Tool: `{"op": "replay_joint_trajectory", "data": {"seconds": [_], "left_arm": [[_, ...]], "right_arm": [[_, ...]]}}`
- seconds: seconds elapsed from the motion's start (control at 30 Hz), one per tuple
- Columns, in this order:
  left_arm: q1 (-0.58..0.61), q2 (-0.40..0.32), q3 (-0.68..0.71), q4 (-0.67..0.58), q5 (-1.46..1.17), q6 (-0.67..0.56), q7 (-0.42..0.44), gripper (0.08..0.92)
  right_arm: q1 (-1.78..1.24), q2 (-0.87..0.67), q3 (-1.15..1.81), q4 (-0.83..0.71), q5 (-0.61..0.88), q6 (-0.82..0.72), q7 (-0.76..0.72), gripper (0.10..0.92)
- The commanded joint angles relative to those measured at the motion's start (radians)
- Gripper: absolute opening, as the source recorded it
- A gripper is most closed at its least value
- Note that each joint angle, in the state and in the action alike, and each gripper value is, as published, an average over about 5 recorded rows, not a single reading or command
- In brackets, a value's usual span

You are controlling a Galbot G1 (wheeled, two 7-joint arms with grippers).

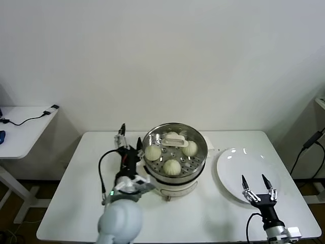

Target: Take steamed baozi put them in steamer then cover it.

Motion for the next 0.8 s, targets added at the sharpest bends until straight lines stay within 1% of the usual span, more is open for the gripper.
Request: {"op": "replay_joint_trajectory", "data": {"seconds": [0.03, 0.13, 0.27, 0.43, 0.53, 0.67, 0.8], "left_arm": [[0.228, 0.047, -0.533, -0.007, -1.025, -0.488, -0.107, 0.823], [0.316, 0.054, -0.558, 0.001, -1.153, -0.512, -0.089, 0.823], [0.414, 0.045, -0.555, 0.007, -1.219, -0.505, -0.063, 0.823], [0.542, 0.063, -0.514, 0.007, -1.291, -0.392, -0.052, 0.823], [0.581, 0.069, -0.482, 0.014, -1.271, -0.355, -0.04, 0.823], [0.614, 0.074, -0.426, 0.012, -1.219, -0.363, -0.024, 0.823], [0.616, 0.06, -0.407, -0.005, -1.246, -0.357, -0.019, 0.823]], "right_arm": [[-0.056, 0.008, -0.126, 0.036, -0.049, 0.006, 0.093, 0.823], [-0.082, 0.008, -0.142, 0.057, -0.047, 0.002, 0.103, 0.823], [-0.118, 0.005, -0.152, 0.081, -0.049, -0.003, 0.11, 0.823], [-0.151, -0.015, -0.175, 0.086, -0.05, -0.001, 0.136, 0.823], [-0.152, -0.021, -0.193, 0.087, -0.071, -0.008, 0.181, 0.823], [-0.173, -0.04, -0.226, 0.129, -0.094, -0.034, 0.212, 0.823], [-0.205, -0.06, -0.244, 0.176, -0.107, -0.055, 0.224, 0.823]]}}
